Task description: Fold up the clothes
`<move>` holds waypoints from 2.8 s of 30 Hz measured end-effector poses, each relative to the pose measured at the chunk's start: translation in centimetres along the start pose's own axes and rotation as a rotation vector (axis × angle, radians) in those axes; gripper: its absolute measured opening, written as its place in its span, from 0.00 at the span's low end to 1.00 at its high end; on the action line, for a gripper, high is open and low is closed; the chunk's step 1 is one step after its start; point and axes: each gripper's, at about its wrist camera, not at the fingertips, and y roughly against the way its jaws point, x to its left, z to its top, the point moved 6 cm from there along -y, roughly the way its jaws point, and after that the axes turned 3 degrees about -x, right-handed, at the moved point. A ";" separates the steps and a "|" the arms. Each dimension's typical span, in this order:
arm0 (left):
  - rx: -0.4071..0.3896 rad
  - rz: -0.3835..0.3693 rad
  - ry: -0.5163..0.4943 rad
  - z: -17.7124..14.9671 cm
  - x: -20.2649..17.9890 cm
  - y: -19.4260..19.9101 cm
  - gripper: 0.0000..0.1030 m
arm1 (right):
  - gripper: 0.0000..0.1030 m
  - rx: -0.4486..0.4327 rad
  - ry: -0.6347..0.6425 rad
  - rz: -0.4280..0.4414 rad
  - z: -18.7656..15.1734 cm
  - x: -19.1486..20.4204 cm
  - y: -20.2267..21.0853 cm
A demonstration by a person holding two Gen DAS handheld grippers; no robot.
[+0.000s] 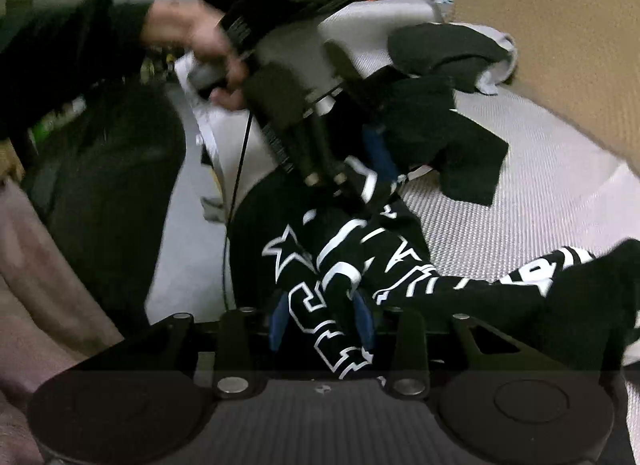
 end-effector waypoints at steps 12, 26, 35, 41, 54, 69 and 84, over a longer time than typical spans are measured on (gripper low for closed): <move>-0.066 -0.022 -0.038 -0.7 -1.4 0.4 0.20 | 0.47 -0.031 -0.189 -0.041 4.3 -6.4 -2.8; -0.052 0.028 -0.116 -1.3 -2.5 0.1 0.20 | 0.36 0.046 -0.396 -0.001 3.2 -7.1 -8.5; -0.124 0.088 -0.094 -0.9 -2.2 2.5 0.28 | 0.14 -0.083 -0.378 -0.025 4.4 -6.5 -5.6; -0.243 0.125 0.022 0.1 0.5 6.2 0.51 | 0.12 -0.207 -0.384 -0.058 6.5 -7.4 -2.2; -0.311 0.171 0.239 -0.7 4.3 7.1 0.57 | 0.07 -0.235 -0.286 -0.169 8.2 -7.2 1.6; -0.111 0.568 -0.137 1.1 3.5 2.5 0.15 | 0.42 -0.264 -0.300 -0.177 2.8 -4.0 -0.5; -0.228 0.813 0.580 -11.3 15.4 18.6 0.15 | 0.43 -0.347 -0.359 -0.117 0.1 -4.6 0.2</move>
